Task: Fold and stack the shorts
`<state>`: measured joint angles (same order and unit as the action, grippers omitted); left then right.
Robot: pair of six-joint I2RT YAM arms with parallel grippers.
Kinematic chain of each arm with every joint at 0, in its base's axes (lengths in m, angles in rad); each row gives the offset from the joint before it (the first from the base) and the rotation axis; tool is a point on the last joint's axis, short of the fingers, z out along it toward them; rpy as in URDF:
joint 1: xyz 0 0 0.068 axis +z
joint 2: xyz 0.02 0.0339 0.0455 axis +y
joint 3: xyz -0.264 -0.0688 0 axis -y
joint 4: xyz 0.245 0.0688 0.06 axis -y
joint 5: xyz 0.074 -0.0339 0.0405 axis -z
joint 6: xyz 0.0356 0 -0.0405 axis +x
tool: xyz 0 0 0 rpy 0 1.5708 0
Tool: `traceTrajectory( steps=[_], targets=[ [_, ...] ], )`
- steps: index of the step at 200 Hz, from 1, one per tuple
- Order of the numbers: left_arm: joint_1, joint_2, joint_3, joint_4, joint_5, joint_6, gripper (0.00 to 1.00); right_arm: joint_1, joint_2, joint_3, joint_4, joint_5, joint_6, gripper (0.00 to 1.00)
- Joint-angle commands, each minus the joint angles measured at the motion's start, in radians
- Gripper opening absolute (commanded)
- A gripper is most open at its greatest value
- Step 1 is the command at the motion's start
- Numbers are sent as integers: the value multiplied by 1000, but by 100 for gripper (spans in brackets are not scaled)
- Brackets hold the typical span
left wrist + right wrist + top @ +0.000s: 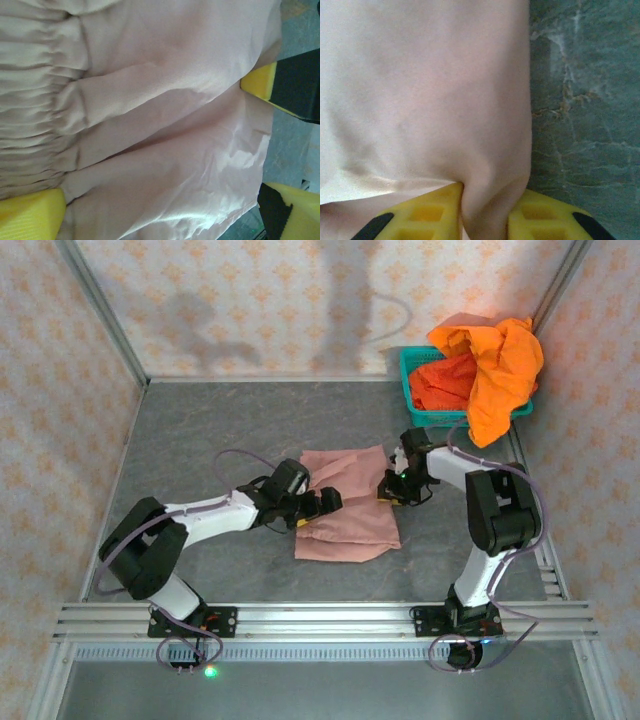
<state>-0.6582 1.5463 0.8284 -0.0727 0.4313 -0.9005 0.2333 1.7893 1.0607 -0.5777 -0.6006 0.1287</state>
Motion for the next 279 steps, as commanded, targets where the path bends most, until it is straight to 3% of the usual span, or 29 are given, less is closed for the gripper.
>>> traceTrajectory(
  steps=[1,47,73,116,173,209,279],
  targets=[
    [21,-119,41,-120,-135,100,100,4,-13,22,-42,153,-12,16],
    [37,-317,112,-277,-316,251,100,4,-66,65,-174,471,-41,0],
    [54,-394,96,-284,-349,275,100,-8,-93,108,-259,626,-71,0],
    [82,-433,64,-282,-341,265,100,-49,-130,172,-366,896,-136,0],
    [95,-411,89,-291,-297,275,100,-112,-118,177,-371,1179,-181,0],
    [101,-410,104,-320,-292,291,100,-179,-64,183,-343,1307,-207,0],
    [110,-416,106,-336,-292,279,100,-314,-28,204,-255,1383,-273,2]
  ],
)
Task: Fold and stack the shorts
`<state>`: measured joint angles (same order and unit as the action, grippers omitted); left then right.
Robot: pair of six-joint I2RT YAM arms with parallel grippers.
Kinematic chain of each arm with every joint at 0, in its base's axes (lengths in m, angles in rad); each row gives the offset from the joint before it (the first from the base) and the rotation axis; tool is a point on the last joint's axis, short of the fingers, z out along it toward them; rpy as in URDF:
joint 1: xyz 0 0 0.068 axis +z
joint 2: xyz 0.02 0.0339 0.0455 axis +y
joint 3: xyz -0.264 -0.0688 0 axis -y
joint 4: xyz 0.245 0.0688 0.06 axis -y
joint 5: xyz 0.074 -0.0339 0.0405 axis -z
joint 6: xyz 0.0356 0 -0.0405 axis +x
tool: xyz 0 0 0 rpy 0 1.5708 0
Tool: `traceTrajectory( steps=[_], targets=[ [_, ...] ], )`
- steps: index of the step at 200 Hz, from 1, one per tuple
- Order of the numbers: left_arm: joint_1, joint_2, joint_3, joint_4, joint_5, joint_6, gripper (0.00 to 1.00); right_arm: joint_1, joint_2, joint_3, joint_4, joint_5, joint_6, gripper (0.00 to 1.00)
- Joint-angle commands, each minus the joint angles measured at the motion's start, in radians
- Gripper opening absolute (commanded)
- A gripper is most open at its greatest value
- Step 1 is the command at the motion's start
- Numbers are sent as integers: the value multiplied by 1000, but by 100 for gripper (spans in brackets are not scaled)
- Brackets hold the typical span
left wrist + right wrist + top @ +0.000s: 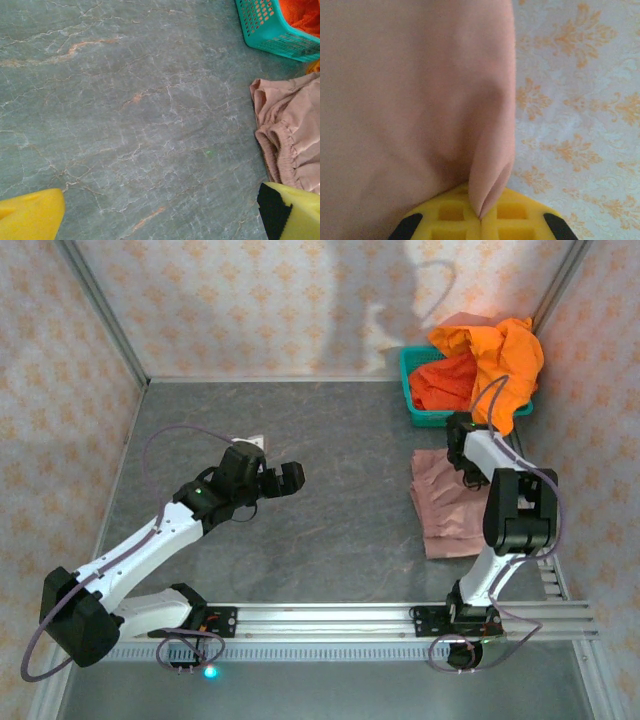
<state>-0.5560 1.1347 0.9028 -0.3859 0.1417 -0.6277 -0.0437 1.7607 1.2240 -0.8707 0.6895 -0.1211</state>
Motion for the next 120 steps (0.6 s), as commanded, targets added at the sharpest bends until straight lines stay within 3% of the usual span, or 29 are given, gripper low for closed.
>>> traceTrajectory(
  steps=[1,120],
  targets=[
    [9,-4,31,-23,-1,7,100,-38,0,41,39,93,-23,2],
    [13,9,35,-15,25,3,100,-136,38,31,-21,19,170,5]
  ],
)
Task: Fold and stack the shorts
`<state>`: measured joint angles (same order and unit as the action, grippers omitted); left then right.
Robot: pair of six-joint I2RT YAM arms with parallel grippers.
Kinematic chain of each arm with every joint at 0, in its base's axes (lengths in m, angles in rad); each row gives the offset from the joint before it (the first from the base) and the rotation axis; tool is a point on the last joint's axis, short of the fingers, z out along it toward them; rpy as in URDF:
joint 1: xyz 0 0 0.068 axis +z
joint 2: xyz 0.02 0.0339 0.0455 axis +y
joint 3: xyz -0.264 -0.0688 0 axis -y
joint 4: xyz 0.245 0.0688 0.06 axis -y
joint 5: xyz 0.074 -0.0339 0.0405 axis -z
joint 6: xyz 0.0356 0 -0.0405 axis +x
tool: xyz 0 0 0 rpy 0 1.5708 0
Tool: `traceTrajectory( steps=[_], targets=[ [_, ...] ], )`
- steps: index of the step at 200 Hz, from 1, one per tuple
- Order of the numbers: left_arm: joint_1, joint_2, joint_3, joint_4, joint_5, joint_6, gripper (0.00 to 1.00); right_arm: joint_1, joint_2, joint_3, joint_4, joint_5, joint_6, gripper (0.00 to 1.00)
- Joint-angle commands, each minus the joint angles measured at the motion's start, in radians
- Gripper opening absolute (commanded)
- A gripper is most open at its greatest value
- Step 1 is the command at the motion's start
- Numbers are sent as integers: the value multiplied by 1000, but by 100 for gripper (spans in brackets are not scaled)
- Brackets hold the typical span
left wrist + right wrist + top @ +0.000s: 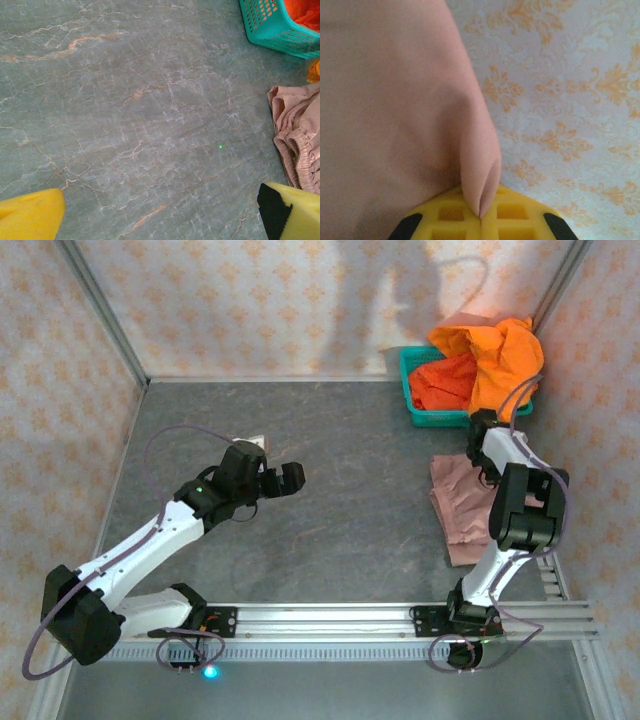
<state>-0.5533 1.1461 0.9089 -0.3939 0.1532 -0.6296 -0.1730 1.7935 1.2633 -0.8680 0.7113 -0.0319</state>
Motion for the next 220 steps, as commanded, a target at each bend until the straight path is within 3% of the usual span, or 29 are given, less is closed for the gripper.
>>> traceTrajectory(
  steps=[1,24,44,61,67,75,94,111,129,154,220],
  targets=[
    [10,-2,29,-7,15,5,100,-7,5,-8,-23,-3,82,5],
    [10,-15,20,-8,12,8,100,-17,23,-14,-24,1,112,11],
    [15,-36,7,-8,10,8,100,-20,36,9,-65,1,147,35],
    [20,-62,-6,5,6,13,100,-20,0,40,-103,-12,181,47],
    [24,-72,-14,15,4,12,100,-20,-27,53,-106,-63,186,51],
    [25,-85,-24,28,-2,10,100,-20,-74,72,-104,-157,195,65],
    [28,-107,-39,49,-10,5,100,-20,-197,103,-63,-457,215,85],
    [29,-123,-56,63,-21,-9,100,-18,-296,107,19,-718,248,97],
    [30,-148,-89,89,-36,-35,100,-7,-345,114,125,-891,286,100],
    [30,-178,-123,116,-49,-64,100,12,-310,174,225,-954,324,100],
    [30,-191,-108,87,-46,-58,100,71,58,614,101,-612,259,99]
  ],
)
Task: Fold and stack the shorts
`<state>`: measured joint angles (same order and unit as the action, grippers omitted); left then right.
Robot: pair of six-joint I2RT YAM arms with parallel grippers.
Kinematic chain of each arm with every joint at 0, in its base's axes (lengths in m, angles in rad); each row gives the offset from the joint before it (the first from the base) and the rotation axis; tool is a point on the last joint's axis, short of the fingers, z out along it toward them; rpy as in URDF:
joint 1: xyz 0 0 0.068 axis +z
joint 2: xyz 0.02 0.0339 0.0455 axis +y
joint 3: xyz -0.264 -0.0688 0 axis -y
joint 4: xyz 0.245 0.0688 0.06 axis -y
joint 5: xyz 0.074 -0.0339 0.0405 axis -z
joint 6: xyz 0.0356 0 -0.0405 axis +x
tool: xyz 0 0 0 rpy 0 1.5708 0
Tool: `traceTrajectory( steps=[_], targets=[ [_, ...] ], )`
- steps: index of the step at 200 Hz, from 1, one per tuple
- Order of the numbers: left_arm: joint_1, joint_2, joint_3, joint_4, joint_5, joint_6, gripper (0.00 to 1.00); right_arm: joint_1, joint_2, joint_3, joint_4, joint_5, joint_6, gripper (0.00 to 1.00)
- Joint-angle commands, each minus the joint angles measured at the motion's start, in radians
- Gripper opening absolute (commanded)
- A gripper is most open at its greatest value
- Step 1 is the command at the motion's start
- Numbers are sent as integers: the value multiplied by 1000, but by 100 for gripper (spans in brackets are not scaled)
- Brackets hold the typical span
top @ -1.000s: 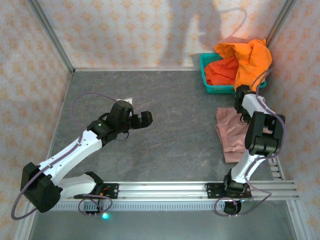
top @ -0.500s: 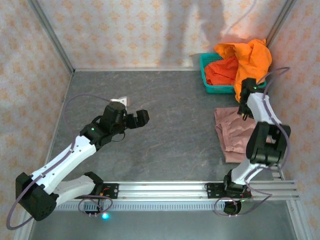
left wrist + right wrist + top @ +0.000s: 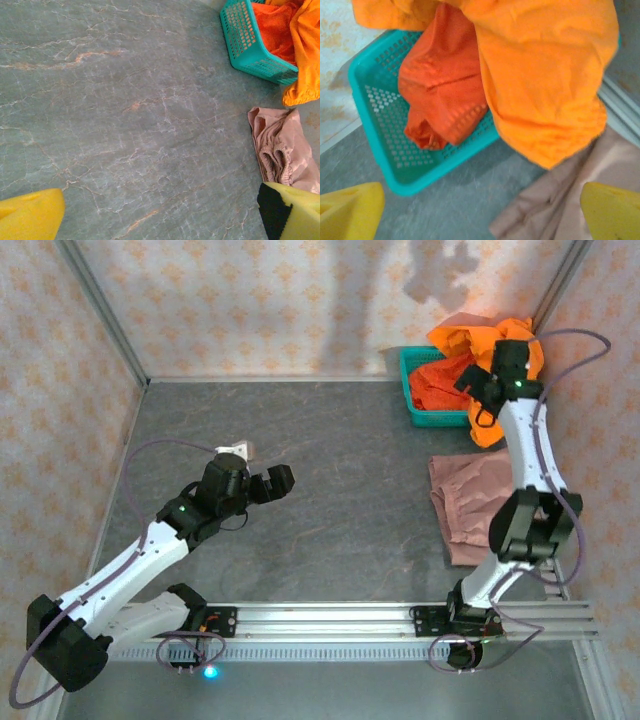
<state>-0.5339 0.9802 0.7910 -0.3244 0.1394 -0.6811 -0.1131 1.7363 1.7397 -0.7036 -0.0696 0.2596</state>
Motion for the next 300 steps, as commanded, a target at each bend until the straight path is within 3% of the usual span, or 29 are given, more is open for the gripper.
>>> traceTrajectory(
  steps=[1,33,69,97,131,159,183,256,300],
  targets=[
    [10,-26,10,17,-32,-6,100,11,123,147,-66,175,-32,99],
    [11,-28,19,-2,-22,-3,100,11,341,396,-197,358,-77,100],
    [11,-44,14,-19,-35,0,100,4,527,580,-284,461,-102,99],
    [12,-54,5,-21,-39,-3,100,-6,607,628,-306,435,-86,86],
    [12,-58,-1,-24,-45,-9,100,-9,636,634,-316,397,-65,56],
    [12,-61,-1,-25,-52,-9,100,-9,599,623,-307,368,-53,26],
    [12,-61,-3,-23,-55,-12,100,-8,523,594,-277,344,-45,8],
    [12,-52,-7,-1,-51,-21,100,17,167,404,-96,276,15,6],
    [12,-58,-13,0,-49,-26,100,17,33,372,-2,228,44,0]
  ],
)
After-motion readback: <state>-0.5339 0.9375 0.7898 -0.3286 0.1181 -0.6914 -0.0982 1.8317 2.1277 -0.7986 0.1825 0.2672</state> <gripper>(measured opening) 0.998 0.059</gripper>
